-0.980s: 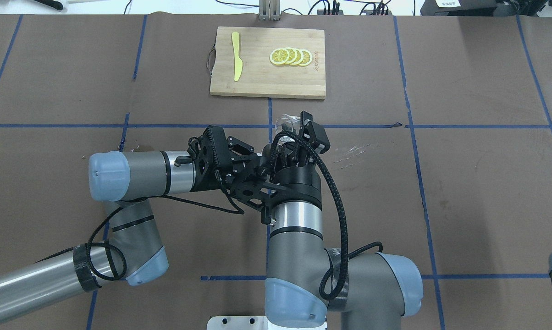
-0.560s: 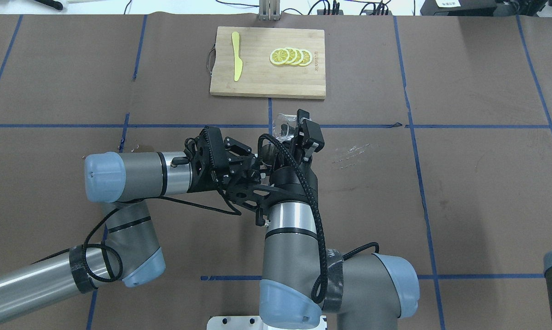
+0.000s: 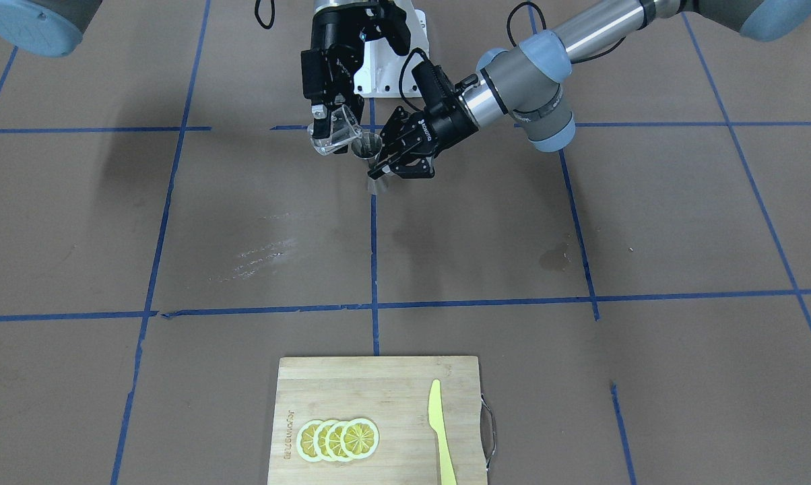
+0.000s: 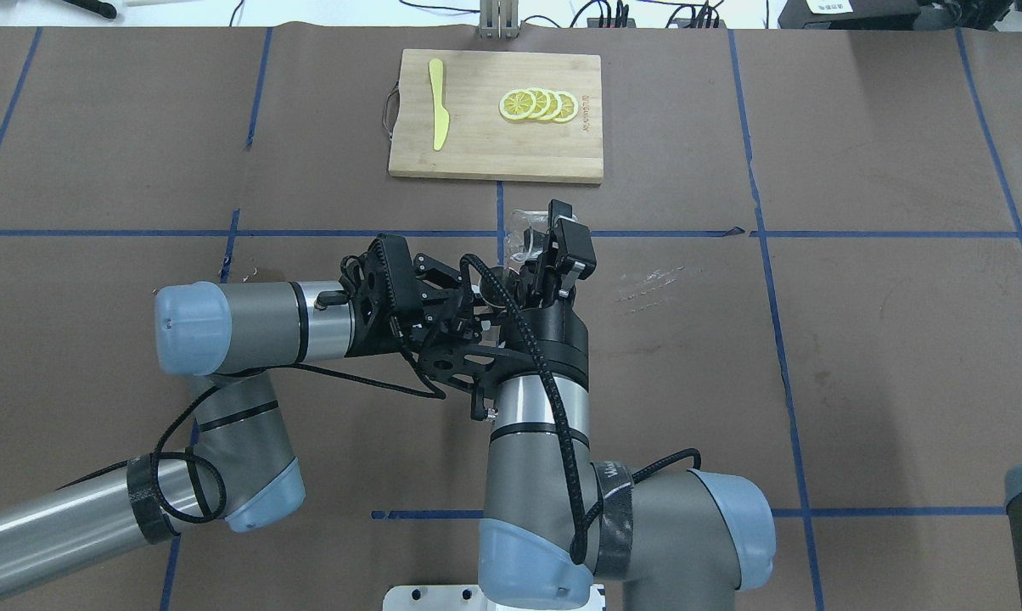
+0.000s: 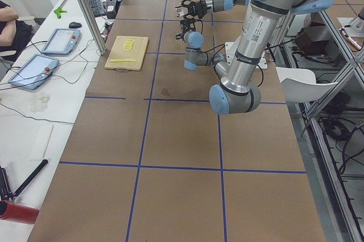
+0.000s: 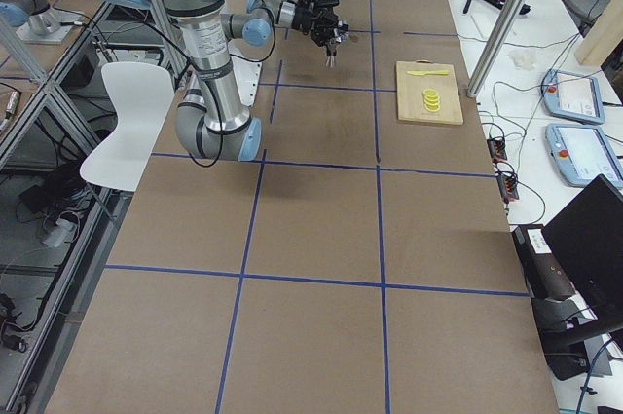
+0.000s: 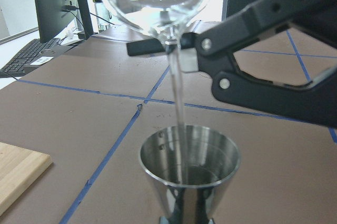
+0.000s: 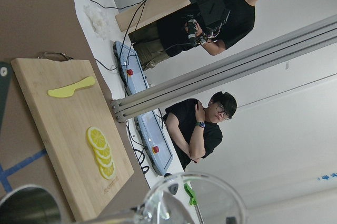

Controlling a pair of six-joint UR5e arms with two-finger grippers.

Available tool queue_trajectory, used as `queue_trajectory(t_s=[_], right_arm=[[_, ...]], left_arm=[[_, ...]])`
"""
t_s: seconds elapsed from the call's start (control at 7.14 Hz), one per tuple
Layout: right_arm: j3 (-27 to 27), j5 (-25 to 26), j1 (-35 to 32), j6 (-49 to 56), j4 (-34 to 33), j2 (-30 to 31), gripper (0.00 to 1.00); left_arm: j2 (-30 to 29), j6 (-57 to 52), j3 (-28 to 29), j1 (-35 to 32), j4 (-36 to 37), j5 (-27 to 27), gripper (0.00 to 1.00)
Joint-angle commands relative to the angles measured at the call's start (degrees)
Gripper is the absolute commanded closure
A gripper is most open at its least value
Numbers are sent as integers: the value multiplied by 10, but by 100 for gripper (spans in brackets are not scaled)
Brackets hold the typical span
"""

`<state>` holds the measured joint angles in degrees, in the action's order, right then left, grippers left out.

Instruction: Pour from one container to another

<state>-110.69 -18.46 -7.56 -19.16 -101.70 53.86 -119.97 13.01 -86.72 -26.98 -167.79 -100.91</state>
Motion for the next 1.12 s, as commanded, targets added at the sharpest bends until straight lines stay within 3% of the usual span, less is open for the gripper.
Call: queue_trajectory(t_s=[0.0, 0.98], right_arm=[[0, 1, 0, 22, -1, 0, 100], [0, 10, 0, 51, -2, 0, 100]], left_arm=[[0, 0, 0, 1, 0, 0, 100], [0, -1, 0, 1, 0, 0, 100]])
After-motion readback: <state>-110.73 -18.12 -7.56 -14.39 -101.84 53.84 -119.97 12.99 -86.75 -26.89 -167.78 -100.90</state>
